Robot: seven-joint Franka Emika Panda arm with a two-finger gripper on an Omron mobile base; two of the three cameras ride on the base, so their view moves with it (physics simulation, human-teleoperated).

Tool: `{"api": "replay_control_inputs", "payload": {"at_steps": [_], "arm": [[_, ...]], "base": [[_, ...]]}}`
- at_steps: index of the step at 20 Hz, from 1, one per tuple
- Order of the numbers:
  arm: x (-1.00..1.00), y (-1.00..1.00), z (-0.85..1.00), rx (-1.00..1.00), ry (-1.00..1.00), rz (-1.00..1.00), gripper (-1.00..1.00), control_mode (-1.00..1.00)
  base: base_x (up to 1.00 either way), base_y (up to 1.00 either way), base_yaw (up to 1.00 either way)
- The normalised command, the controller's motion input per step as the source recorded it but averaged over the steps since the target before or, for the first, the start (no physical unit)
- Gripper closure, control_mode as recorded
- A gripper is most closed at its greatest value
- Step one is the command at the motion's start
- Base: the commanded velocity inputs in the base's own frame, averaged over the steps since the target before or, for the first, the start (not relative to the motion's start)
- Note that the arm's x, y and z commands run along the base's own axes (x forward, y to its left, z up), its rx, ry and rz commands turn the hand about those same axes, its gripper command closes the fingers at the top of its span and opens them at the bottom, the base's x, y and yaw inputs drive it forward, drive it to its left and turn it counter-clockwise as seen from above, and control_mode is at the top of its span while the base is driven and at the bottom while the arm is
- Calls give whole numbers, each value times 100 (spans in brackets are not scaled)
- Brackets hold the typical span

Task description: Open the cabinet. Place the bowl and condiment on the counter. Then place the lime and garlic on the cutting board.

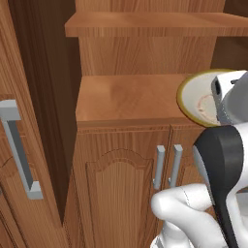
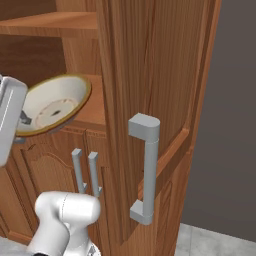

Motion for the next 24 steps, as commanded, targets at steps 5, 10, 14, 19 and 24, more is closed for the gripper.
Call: {"api": "replay_control_inputs", "payload": {"at_steps": [5,10,14,19,24], "arm": [[-23,15,-11,0,11,7,100,-100],[0,6,0,0,4,1,100,-100],[0,0,0,0,1,0,100,-100],[0,0,0,-1,0,0,100,-100],[-2,0,0,0,0,0,100,100]], "base": [[0,0,0],[0,0,0],[0,0,0],[0,0,0],[-42,0,0]]}}
